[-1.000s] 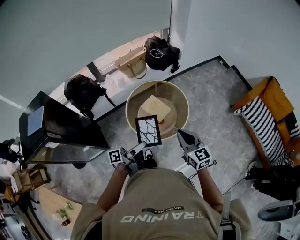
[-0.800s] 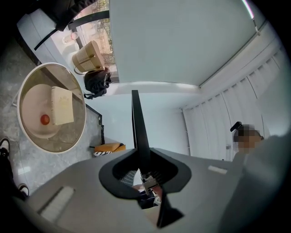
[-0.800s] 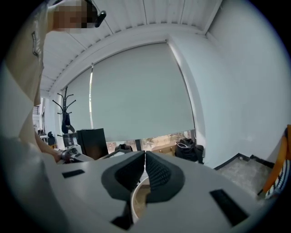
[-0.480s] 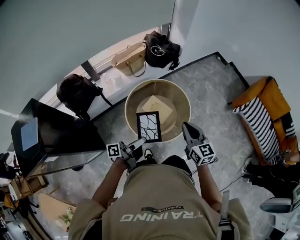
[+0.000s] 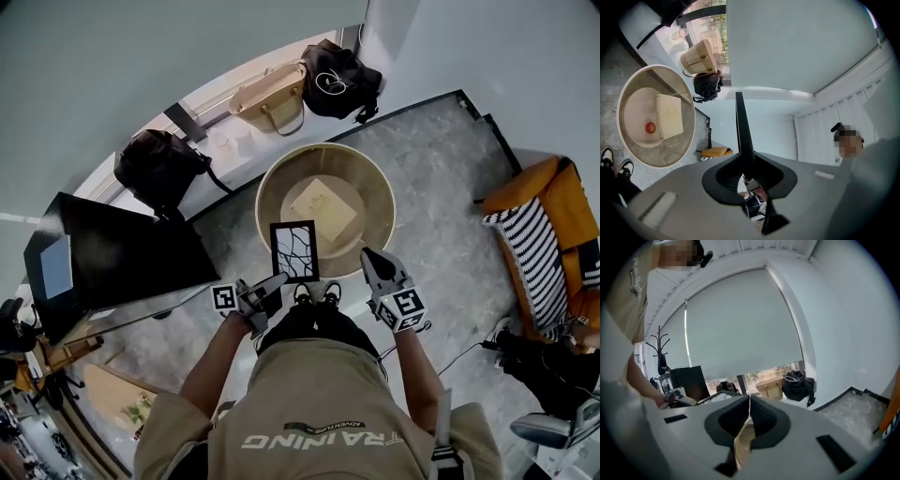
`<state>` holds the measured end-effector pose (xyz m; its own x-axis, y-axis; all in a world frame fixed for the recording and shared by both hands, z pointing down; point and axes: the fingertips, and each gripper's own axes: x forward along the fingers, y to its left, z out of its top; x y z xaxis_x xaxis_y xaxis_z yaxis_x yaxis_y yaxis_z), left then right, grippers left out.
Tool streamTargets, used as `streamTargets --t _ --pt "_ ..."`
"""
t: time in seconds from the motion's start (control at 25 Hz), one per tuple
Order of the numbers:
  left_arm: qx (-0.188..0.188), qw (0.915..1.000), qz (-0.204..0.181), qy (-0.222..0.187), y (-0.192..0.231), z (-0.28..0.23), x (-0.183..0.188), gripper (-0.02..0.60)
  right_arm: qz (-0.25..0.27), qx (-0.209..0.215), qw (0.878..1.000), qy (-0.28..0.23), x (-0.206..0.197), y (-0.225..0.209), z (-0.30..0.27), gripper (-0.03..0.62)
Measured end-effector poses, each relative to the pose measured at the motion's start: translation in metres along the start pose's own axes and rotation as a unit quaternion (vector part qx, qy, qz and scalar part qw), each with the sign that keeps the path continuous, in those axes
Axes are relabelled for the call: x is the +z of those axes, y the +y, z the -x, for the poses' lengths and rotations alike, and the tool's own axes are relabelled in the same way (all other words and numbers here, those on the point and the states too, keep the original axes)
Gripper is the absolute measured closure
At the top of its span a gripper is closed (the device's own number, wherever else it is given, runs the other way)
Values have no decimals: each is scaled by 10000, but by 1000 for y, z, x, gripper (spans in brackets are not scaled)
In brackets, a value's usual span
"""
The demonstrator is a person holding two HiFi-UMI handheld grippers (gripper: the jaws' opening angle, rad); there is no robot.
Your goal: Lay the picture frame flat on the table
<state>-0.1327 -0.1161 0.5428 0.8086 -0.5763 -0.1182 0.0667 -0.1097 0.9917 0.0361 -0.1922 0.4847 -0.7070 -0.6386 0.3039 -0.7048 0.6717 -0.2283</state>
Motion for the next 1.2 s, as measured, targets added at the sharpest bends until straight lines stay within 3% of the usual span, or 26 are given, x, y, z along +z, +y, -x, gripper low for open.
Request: streamTargets --t 0.28,0.56,0.8,1.0,1.2 --pt "378 9987 262 -222 89 21 15 509 517 293 9962 630 -78 -19 -44 586" --pt "815 9927 770 -455 206 31 22 509 70 684 9904 1199 -186 -27 -94 586" --pt "1060 9882 932 -587 294 40 26 509 -182 778 9863 1443 -271 -35 -125 586" --pt "1300 9851 966 -579 341 47 30 509 -362 739 9841 1572 -318 -48 -145 586" --pt "1617 9784 1148 -576 363 52 27 509 -469 842 9815 1652 -334 -42 -151 586"
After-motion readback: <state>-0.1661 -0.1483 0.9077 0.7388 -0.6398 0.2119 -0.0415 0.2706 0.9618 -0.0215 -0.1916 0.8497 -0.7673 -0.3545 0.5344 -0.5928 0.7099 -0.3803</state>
